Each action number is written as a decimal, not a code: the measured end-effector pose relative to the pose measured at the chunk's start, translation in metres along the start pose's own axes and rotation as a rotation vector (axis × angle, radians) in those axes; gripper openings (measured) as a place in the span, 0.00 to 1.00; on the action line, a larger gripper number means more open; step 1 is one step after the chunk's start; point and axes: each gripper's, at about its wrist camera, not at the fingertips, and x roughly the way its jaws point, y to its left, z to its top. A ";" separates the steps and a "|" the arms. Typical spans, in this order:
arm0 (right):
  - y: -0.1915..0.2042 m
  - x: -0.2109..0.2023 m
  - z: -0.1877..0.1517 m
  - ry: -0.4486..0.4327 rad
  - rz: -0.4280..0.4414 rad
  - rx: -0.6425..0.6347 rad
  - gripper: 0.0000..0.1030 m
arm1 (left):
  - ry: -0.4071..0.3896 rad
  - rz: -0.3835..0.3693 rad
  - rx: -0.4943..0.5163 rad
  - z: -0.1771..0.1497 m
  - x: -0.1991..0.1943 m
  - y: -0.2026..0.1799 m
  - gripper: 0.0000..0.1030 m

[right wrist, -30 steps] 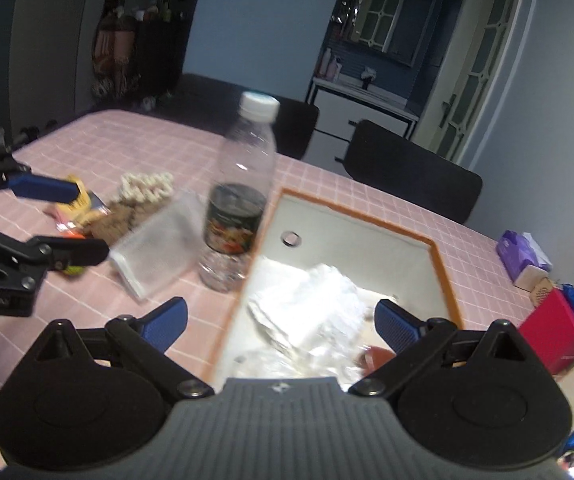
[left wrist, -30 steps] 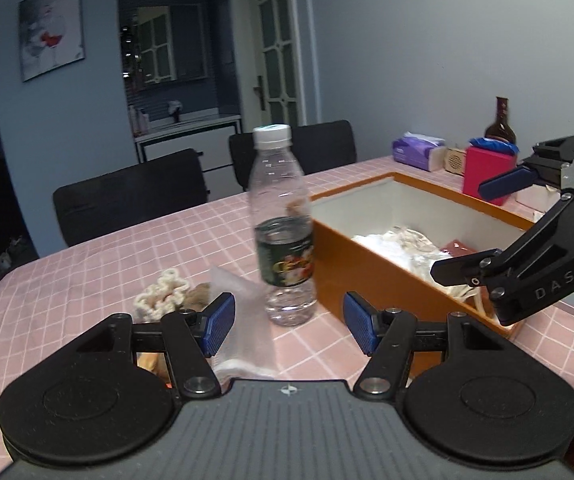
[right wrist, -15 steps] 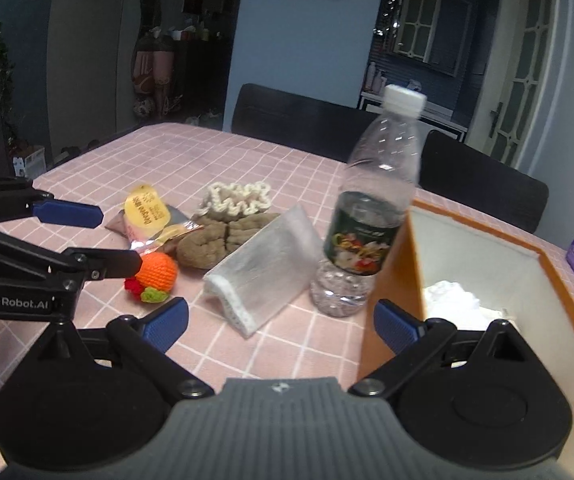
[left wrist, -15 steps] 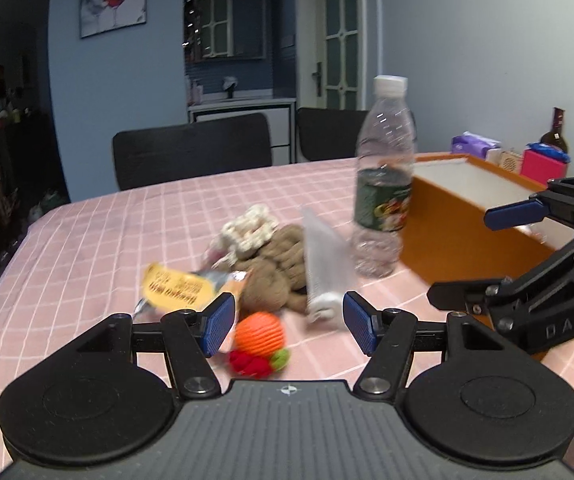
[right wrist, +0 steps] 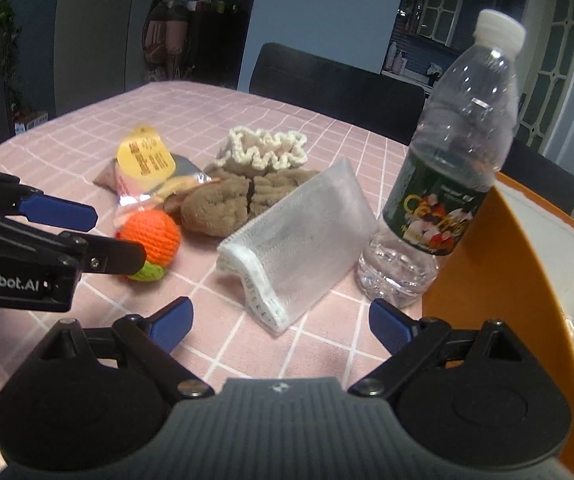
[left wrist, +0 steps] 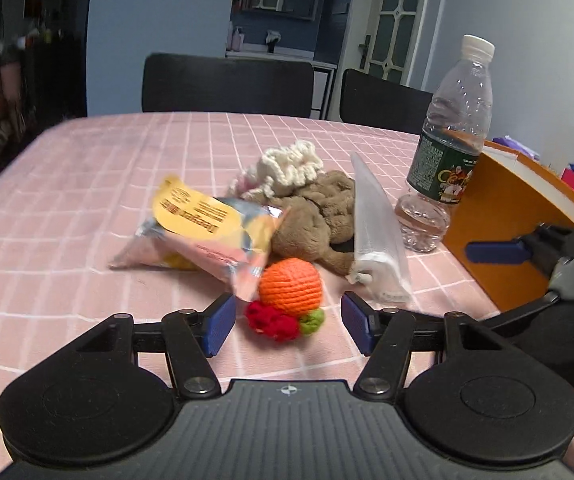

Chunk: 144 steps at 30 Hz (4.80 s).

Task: Organize soft objects
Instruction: 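Move both grippers back toward the knitted ball and snack packet, then grasp the knitted orange ball with the left gripper while the right grasps the mesh bag, then carry the ball and mesh bag over the box and release both inside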

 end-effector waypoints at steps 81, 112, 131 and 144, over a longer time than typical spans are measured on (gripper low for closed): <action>0.000 -0.056 -0.006 0.024 0.062 0.202 0.00 | -0.022 0.108 -0.018 -0.014 -0.061 -0.006 0.51; -0.233 -0.152 -0.017 -0.001 -0.159 0.458 0.00 | -0.016 -0.406 0.455 0.095 -0.027 -0.228 0.51; -0.268 -0.061 -0.003 0.163 -0.075 0.449 0.02 | 0.151 -0.171 0.708 0.096 0.070 -0.276 0.51; -0.261 -0.046 -0.003 0.167 -0.091 0.383 0.45 | 0.200 -0.069 0.790 0.097 0.098 -0.284 0.52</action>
